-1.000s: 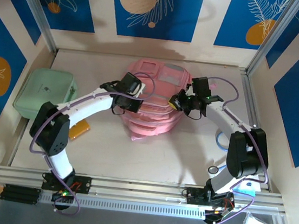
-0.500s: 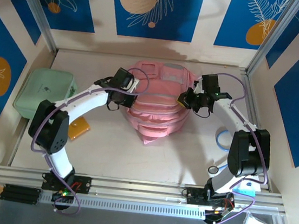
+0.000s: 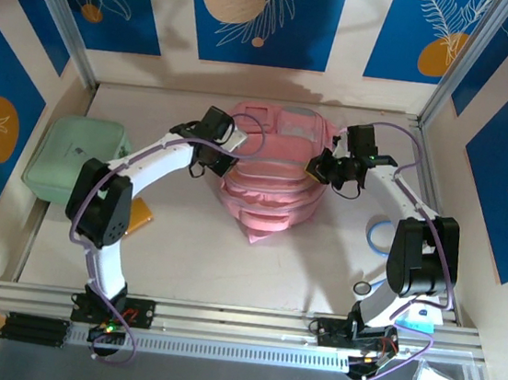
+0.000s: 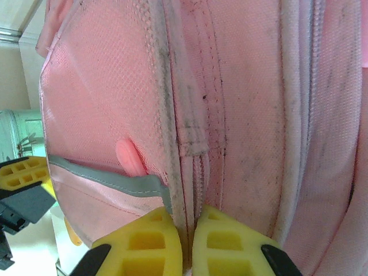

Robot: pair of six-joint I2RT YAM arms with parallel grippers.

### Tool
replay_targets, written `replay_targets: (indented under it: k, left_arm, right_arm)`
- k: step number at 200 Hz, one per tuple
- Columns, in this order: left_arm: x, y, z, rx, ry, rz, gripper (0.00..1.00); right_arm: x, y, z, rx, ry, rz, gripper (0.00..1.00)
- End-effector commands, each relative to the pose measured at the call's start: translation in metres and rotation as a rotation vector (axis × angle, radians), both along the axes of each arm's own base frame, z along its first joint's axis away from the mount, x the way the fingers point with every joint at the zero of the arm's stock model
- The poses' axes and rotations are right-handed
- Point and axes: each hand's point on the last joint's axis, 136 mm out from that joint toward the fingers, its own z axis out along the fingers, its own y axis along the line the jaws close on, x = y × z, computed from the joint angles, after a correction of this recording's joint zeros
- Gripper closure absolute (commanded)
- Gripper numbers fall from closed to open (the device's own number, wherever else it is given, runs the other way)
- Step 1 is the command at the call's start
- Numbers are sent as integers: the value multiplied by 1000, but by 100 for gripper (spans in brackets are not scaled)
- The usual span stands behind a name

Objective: Pack the student bag

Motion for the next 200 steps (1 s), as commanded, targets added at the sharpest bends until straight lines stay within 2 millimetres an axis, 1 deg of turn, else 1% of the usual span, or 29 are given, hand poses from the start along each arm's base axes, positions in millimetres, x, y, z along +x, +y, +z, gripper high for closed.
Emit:
replay_targets:
  k: [1, 18, 26, 30, 43, 49, 55, 64, 69, 81, 87, 96, 101, 105, 115, 119, 134, 153, 166, 181, 200]
  left_arm:
    - [25, 17, 9, 42, -56, 45, 100]
    - [36, 16, 16, -22, -53, 124, 100]
    - [42, 16, 21, -51, -55, 188, 88]
    - [43, 16, 23, -67, -54, 214, 84]
    - [42, 12, 28, -130, -35, 263, 78]
    - [41, 13, 28, -153, -32, 294, 72]
    - [39, 17, 29, -166, -35, 336, 67]
    - [34, 26, 30, -172, -48, 402, 65]
    - [32, 33, 32, -173, -57, 438, 63]
    - [19, 49, 34, -172, -60, 512, 55]
    - [12, 53, 36, -184, -60, 534, 53]
    - [0, 60, 38, -205, -56, 562, 52]
    - [-8, 64, 33, -209, -46, 576, 51]
    - [-14, 66, 35, -220, -47, 587, 50]
    - [-31, 79, 27, -214, -33, 627, 44]
    - [-38, 85, 24, -207, -31, 645, 41]
    - [-62, 109, 10, -163, -15, 725, 36]
    - [-92, 140, -8, -111, 12, 821, 25]
    - [-109, 158, -19, -99, 38, 890, 19]
    - [-124, 174, -33, -107, 64, 955, 14]
    - [-137, 188, -53, -140, 111, 1019, 11]
  right_arm:
    - [6, -12, 4, -39, -23, -12, 95]
    - [4, -11, 4, -37, -21, -5, 95]
    - [4, -11, 3, -36, -18, -7, 95]
    - [4, -12, 3, -36, -15, -9, 95]
    - [3, -11, 3, -32, -7, -16, 94]
    - [2, -11, 2, -30, -1, -20, 93]
    - [1, -12, 4, -26, 0, -27, 93]
    - [0, -12, 8, -22, -4, -31, 91]
    - [-1, -13, 10, -22, -12, -33, 88]
    - [-3, -14, 18, -23, -40, -38, 79]
    - [-5, -15, 23, -23, -54, -40, 75]
    - [-8, -16, 29, -26, -80, -43, 65]
    - [-9, -16, 33, -28, -96, -45, 60]
    - [-10, -16, 37, -30, -110, -45, 57]
    - [-13, -15, 42, -37, -133, -47, 50]
    - [-15, -15, 45, -41, -145, -48, 45]
    - [-19, -12, 52, -56, -172, -41, 35]
    - [-23, -4, 56, -64, -187, -20, 29]
    - [-24, 3, 56, -64, -187, -10, 27]
    - [-24, 12, 56, -59, -188, 7, 27]
    - [-24, 24, 57, -59, -189, 35, 27]
